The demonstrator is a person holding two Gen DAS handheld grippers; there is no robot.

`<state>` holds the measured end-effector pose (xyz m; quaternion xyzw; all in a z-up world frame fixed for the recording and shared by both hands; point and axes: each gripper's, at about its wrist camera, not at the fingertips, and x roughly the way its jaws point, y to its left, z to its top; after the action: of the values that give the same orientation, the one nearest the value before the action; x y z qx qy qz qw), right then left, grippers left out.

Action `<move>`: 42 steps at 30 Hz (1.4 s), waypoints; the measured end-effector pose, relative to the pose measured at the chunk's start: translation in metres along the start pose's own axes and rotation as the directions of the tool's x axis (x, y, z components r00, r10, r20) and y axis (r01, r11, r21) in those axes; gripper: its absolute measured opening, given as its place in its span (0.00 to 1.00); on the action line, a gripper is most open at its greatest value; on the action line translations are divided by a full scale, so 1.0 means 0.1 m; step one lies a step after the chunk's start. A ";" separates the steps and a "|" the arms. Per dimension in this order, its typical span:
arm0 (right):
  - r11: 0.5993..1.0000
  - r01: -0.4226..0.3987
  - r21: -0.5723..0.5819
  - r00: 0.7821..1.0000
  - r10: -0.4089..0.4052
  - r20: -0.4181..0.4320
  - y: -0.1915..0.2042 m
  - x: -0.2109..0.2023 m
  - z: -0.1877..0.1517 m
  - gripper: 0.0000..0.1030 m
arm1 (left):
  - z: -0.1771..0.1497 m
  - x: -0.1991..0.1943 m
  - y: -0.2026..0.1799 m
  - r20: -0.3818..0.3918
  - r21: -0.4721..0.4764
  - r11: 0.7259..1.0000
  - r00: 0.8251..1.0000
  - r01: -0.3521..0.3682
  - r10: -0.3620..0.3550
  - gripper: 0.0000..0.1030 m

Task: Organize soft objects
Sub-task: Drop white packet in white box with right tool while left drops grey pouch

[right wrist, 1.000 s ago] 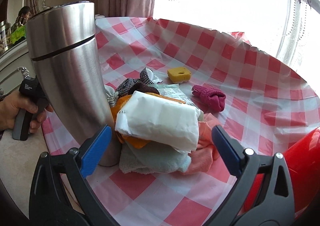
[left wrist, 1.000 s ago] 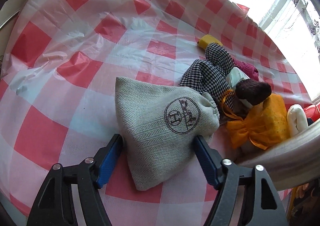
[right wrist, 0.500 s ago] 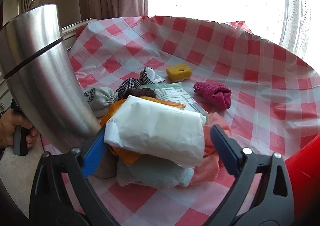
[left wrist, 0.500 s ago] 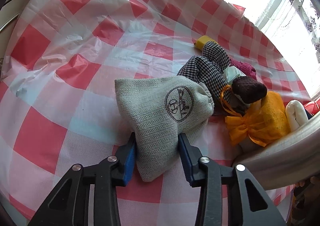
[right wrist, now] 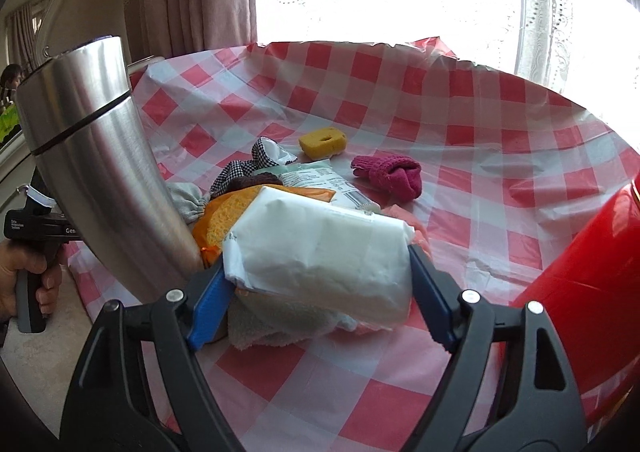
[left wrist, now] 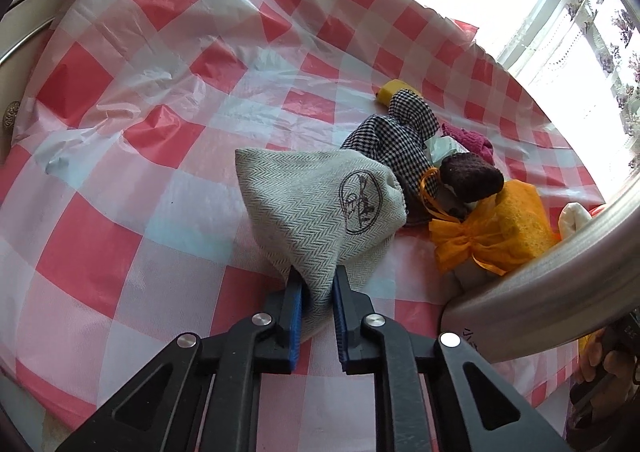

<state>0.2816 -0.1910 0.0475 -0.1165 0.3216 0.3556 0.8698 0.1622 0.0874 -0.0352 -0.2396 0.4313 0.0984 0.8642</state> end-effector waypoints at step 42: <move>0.951 0.208 0.230 0.975 -0.185 -0.119 -0.12 -1.49 -1.42 0.81 | -1.26 -1.38 -0.58 -0.055 0.020 0.902 0.901 0.431 -0.430 0.06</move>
<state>0.1421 -0.3418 0.0342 -0.0587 0.3904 0.2194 0.8922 0.0121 -0.0206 0.0282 -0.3176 0.3903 -0.1076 0.8575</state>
